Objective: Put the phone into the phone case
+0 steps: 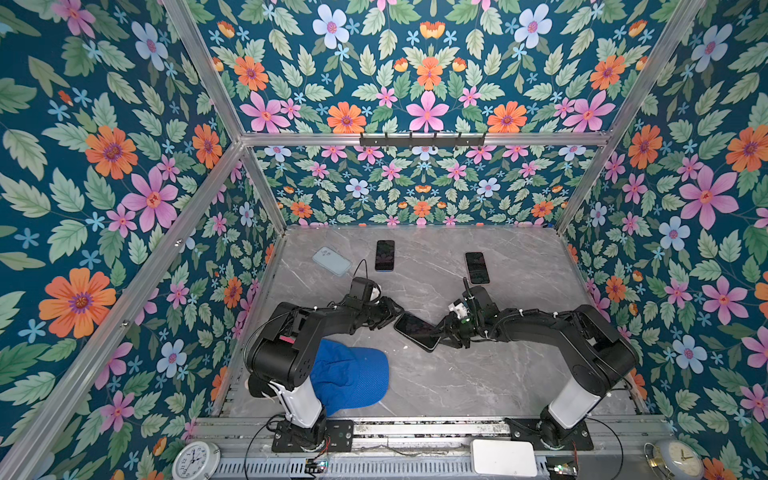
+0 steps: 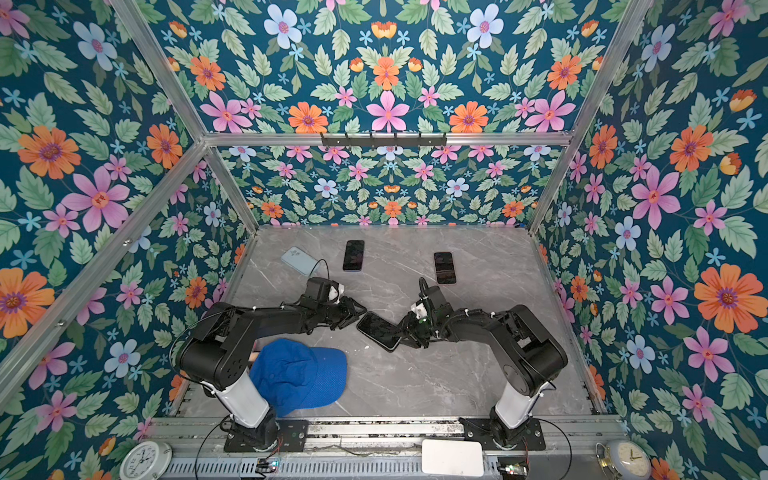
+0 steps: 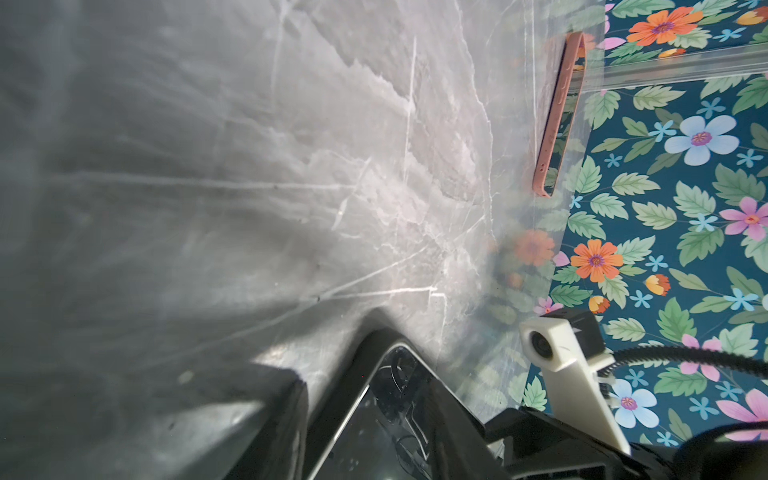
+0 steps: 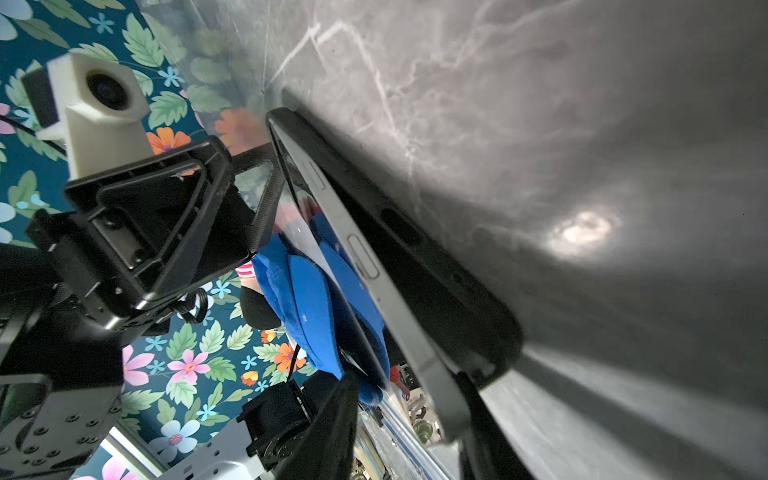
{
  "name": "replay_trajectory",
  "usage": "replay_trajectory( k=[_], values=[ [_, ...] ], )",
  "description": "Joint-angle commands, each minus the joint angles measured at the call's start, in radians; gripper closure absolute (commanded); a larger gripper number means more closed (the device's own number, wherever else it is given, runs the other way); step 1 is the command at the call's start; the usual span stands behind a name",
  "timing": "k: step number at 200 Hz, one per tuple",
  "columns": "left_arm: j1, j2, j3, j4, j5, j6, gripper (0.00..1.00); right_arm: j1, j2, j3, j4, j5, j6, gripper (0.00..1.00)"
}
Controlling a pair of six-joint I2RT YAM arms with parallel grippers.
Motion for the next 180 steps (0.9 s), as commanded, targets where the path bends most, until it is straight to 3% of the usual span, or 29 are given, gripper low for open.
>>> replay_trajectory(
  k=[1, 58, 180],
  values=[
    [0.003, -0.007, 0.0, -0.072, -0.018, 0.022, 0.51, 0.009, -0.013, 0.041, -0.177, 0.027, -0.077, 0.59],
    [0.002, -0.011, 0.014, -0.144, -0.029, 0.068, 0.51, 0.018, -0.02, 0.086, -0.298, 0.056, -0.138, 0.51],
    [0.003, -0.001, 0.047, -0.204, -0.033, 0.126, 0.54, 0.054, 0.027, 0.134, -0.31, 0.064, -0.158, 0.71]
  ],
)
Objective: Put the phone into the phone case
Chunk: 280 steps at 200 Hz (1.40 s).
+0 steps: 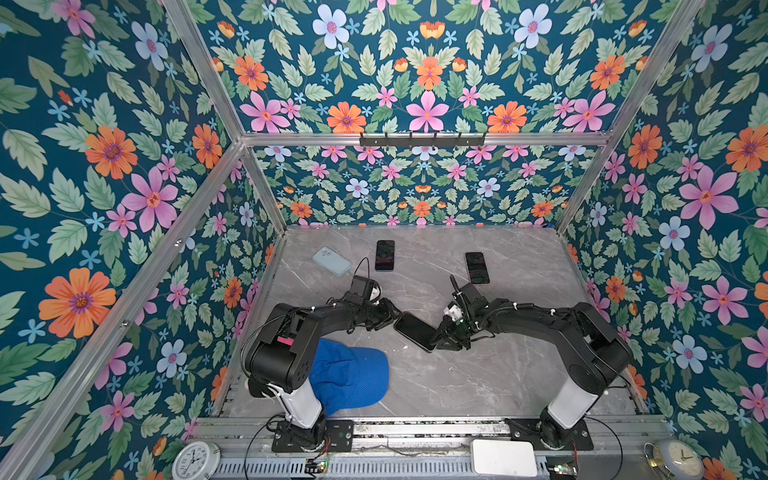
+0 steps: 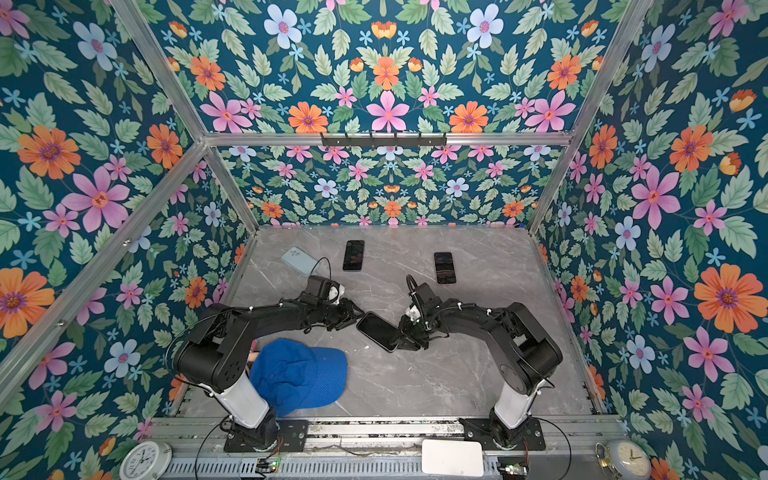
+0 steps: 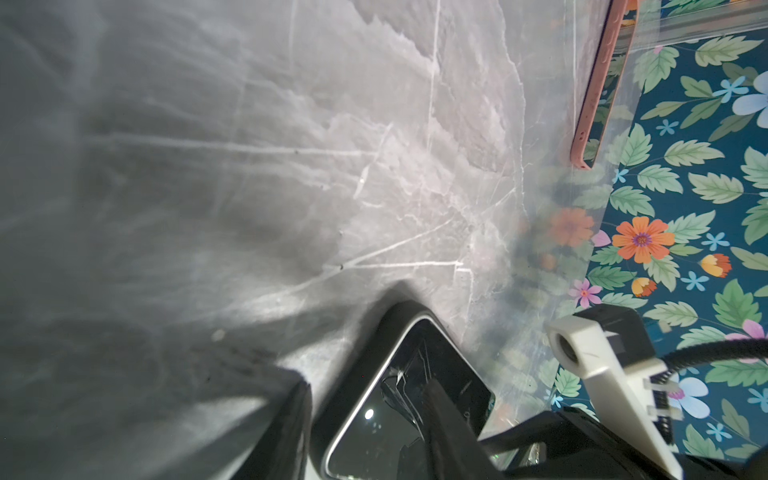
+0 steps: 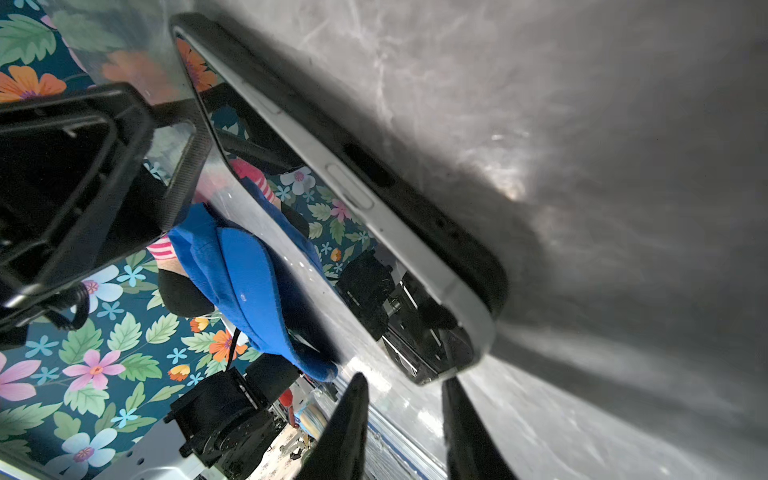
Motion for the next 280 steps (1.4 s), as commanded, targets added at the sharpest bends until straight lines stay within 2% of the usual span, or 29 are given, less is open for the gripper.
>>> replay_trajectory(
  k=[1, 22, 31, 41, 123, 203, 230, 251, 280],
  values=[
    [0.001, 0.013, 0.001, -0.041, -0.02, 0.018, 0.54, 0.004, 0.001, 0.007, -0.004, 0.013, -0.009, 0.71],
    [0.0, 0.019, -0.001, -0.022, -0.009, 0.009, 0.55, 0.005, -0.001, 0.008, -0.005, 0.015, -0.008, 0.76],
    [0.0, 0.02, -0.003, -0.016, -0.005, 0.006, 0.57, 0.006, 0.0, 0.009, -0.003, 0.016, -0.01, 0.82],
    [-0.003, 0.02, -0.006, -0.009, 0.001, 0.005, 0.6, 0.007, 0.008, 0.011, -0.003, 0.017, -0.012, 0.83],
    [-0.014, 0.019, -0.025, 0.016, 0.009, -0.007, 0.69, 0.026, 0.038, 0.044, 0.009, 0.016, -0.011, 0.9],
    [-0.025, 0.021, -0.028, 0.027, 0.008, -0.011, 0.72, 0.044, 0.069, 0.08, 0.012, 0.024, -0.008, 0.92],
    [-0.018, 0.013, -0.011, -0.027, -0.018, 0.023, 0.68, 0.044, 0.048, 0.072, -0.018, 0.033, -0.017, 0.91],
    [-0.001, 0.001, 0.005, -0.081, -0.029, 0.06, 0.51, 0.044, 0.018, 0.053, -0.069, 0.033, -0.04, 0.83],
    [0.007, -0.038, 0.015, -0.176, -0.059, 0.105, 0.45, 0.043, -0.014, 0.043, -0.159, 0.022, -0.097, 0.76]
  ],
)
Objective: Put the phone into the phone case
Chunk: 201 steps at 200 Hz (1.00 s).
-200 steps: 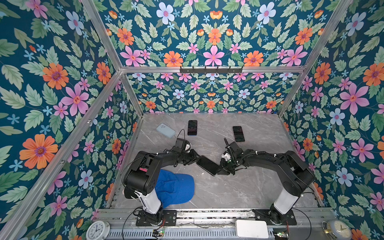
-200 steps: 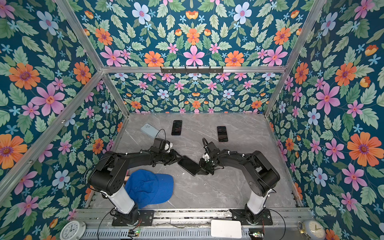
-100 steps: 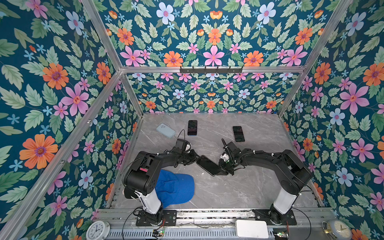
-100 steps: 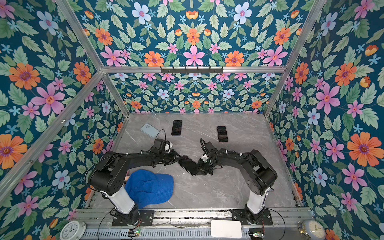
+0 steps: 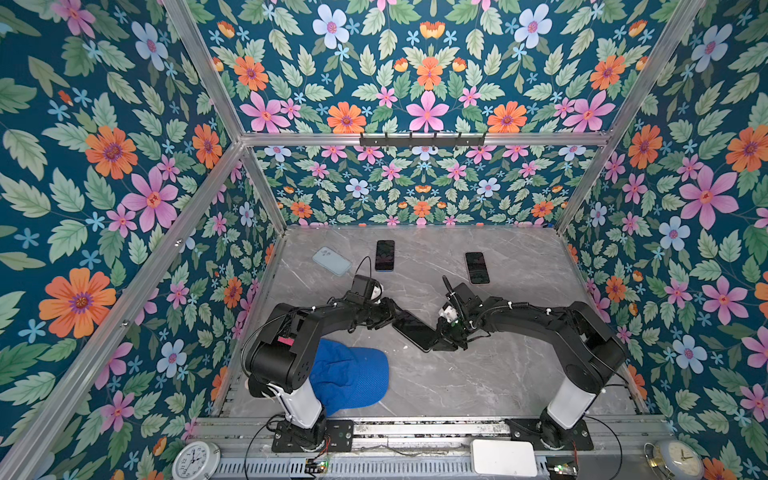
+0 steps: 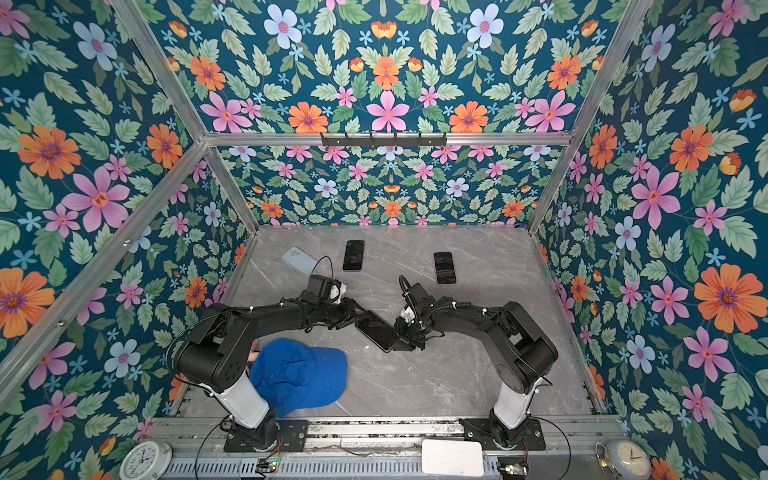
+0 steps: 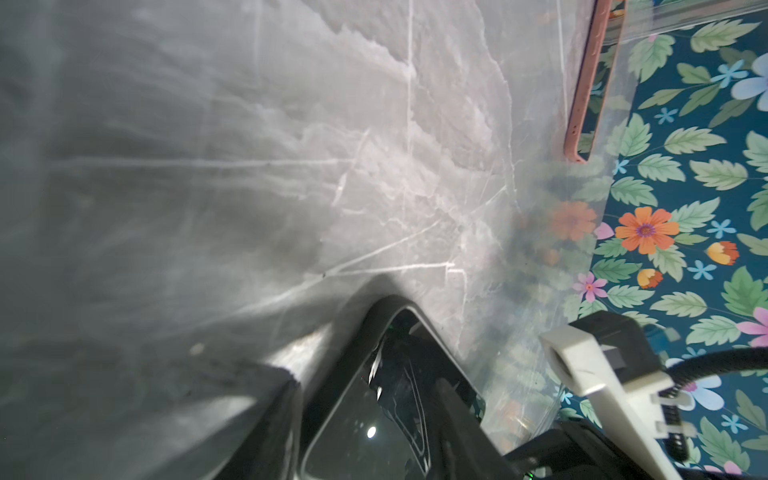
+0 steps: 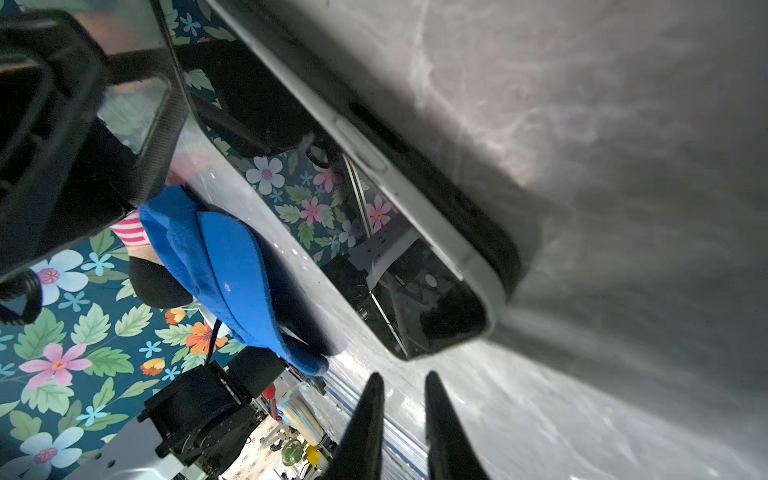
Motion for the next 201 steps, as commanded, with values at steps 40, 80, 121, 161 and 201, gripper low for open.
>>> replay_trajectory(
  k=[40, 80, 121, 161, 201],
  values=[
    [-0.002, -0.069, -0.043, -0.161, 0.005, 0.052, 0.45, -0.024, -0.065, 0.071, -0.229, 0.13, -0.232, 0.73],
    [-0.027, -0.093, -0.086, -0.114, 0.041, 0.014, 0.46, -0.08, -0.011, 0.188, -0.245, 0.16, -0.344, 0.68],
    [-0.074, -0.052, -0.074, -0.058, 0.052, -0.019, 0.47, -0.092, 0.066, 0.256, -0.253, 0.126, -0.413, 0.65],
    [-0.093, 0.005, -0.052, -0.029, 0.062, -0.025, 0.5, -0.092, 0.114, 0.249, -0.222, 0.093, -0.419, 0.65],
    [-0.1, 0.046, -0.015, -0.017, 0.06, -0.027, 0.55, -0.092, 0.107, 0.215, -0.218, 0.099, -0.427, 0.66]
  ],
)
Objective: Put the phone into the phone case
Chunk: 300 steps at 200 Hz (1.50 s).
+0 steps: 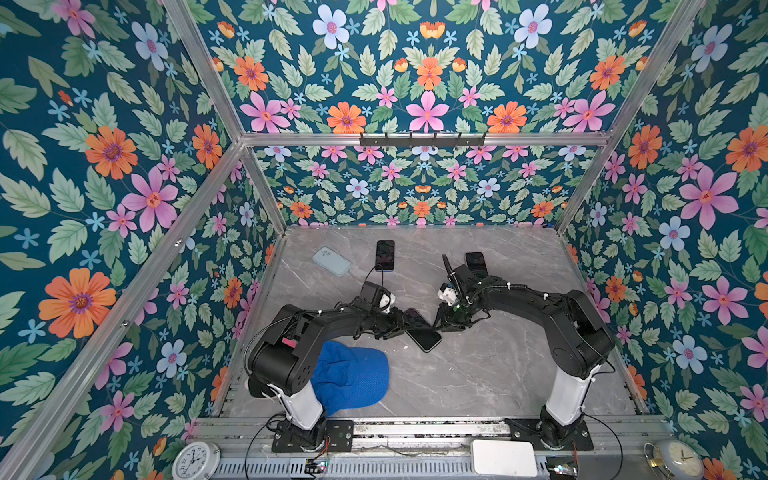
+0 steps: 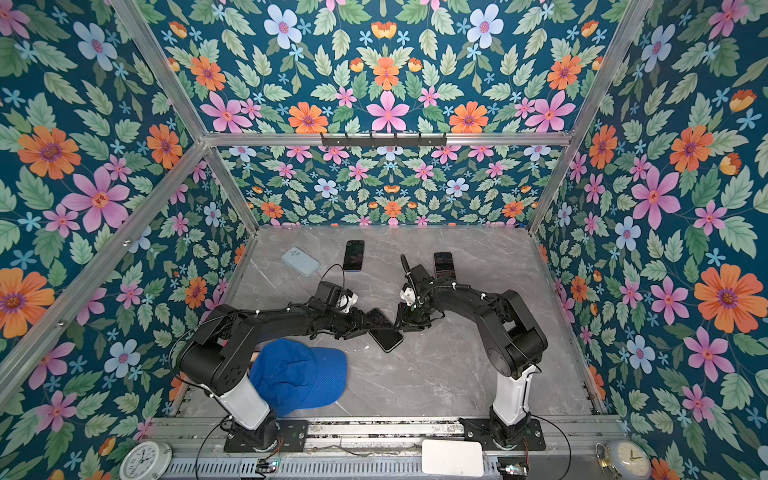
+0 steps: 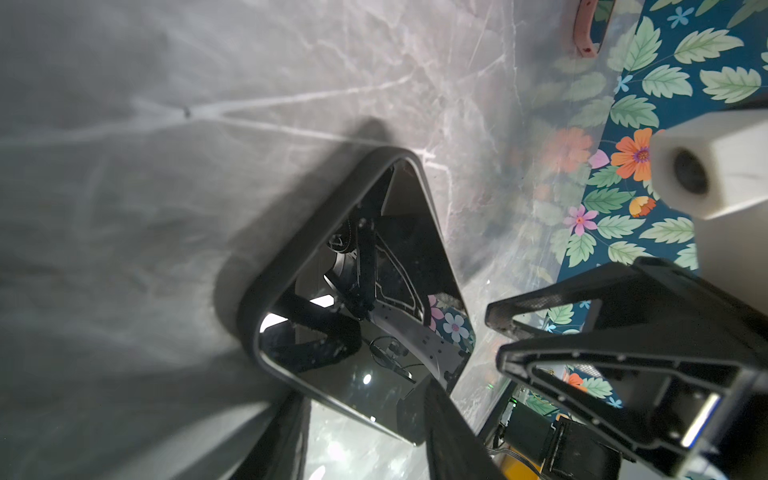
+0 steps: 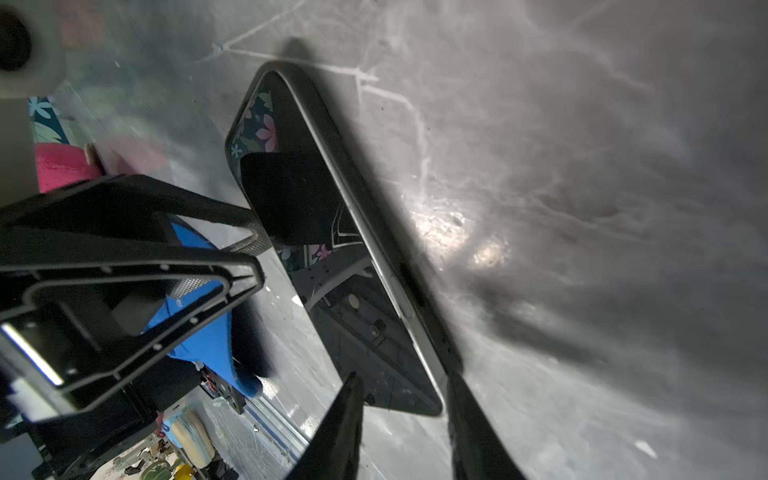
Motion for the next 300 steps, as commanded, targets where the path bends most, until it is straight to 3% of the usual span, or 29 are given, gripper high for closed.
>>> replay_trajectory(
  k=[1, 119, 172, 226, 271, 300],
  values=[
    [-0.004, 0.028, 0.015, -0.037, -0.047, 0.001, 0.55, 0.0, -0.008, -0.016, -0.002, -0.005, -0.017, 0.66],
    [-0.027, 0.191, 0.195, -0.038, -0.019, 0.029, 0.72, 0.0, -0.053, -0.107, 0.075, -0.044, 0.044, 0.78],
    [-0.028, 0.226, 0.25, -0.074, -0.026, 0.056, 0.74, -0.001, -0.074, -0.111, 0.043, 0.006, 0.045, 0.8],
    [-0.047, 0.112, 0.171, -0.2, -0.061, 0.044, 0.73, 0.003, -0.22, -0.192, 0.068, 0.13, 0.141, 0.78],
    [-0.097, -0.015, 0.121, -0.313, -0.091, 0.018, 0.68, 0.032, -0.264, -0.232, 0.101, 0.158, 0.176, 0.76],
    [-0.157, -0.035, 0.165, -0.414, -0.152, 0.05, 0.67, 0.047, -0.265, -0.24, 0.121, 0.158, 0.187, 0.75]
  ],
)
